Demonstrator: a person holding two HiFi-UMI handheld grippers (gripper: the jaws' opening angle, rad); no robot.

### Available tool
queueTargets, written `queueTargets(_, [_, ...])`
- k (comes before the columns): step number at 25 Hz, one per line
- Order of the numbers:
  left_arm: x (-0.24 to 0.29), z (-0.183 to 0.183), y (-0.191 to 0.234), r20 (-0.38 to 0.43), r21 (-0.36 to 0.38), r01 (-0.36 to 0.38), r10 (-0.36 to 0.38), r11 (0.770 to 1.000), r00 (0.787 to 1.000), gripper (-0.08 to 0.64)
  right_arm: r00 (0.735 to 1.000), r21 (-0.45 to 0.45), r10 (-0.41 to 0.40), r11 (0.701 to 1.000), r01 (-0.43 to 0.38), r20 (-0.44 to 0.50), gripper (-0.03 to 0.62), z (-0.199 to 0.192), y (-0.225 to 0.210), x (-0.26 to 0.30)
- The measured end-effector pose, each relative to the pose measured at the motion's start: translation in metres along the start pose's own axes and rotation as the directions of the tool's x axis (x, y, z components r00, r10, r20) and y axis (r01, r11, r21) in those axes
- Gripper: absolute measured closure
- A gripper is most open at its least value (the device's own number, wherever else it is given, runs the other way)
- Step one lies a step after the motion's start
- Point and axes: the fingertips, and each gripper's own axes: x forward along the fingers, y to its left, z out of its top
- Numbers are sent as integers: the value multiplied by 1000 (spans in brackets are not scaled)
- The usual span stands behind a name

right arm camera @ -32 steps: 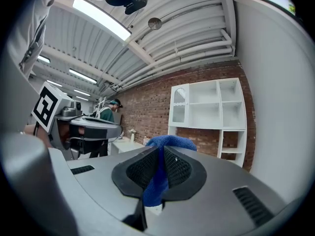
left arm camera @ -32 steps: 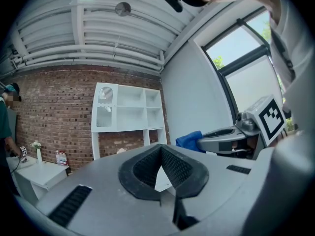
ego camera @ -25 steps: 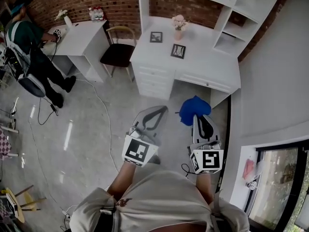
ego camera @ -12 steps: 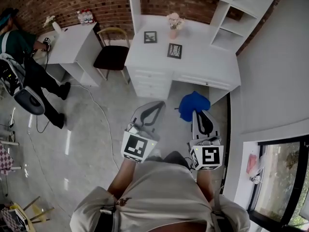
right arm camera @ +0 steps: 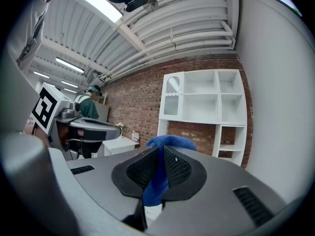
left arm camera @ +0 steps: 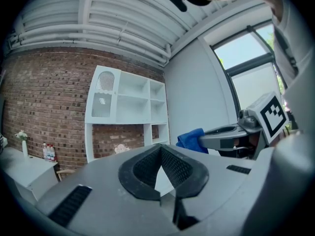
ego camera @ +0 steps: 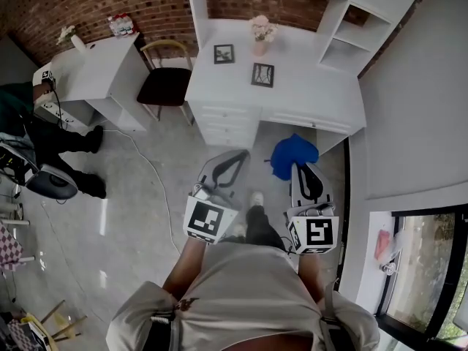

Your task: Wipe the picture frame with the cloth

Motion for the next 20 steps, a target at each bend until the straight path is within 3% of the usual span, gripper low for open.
queueTargets(20, [83, -8, 55, -28, 1, -77, 77, 997, 997, 565, 997, -1, 78, 997, -78, -4, 569, -3, -45, 92])
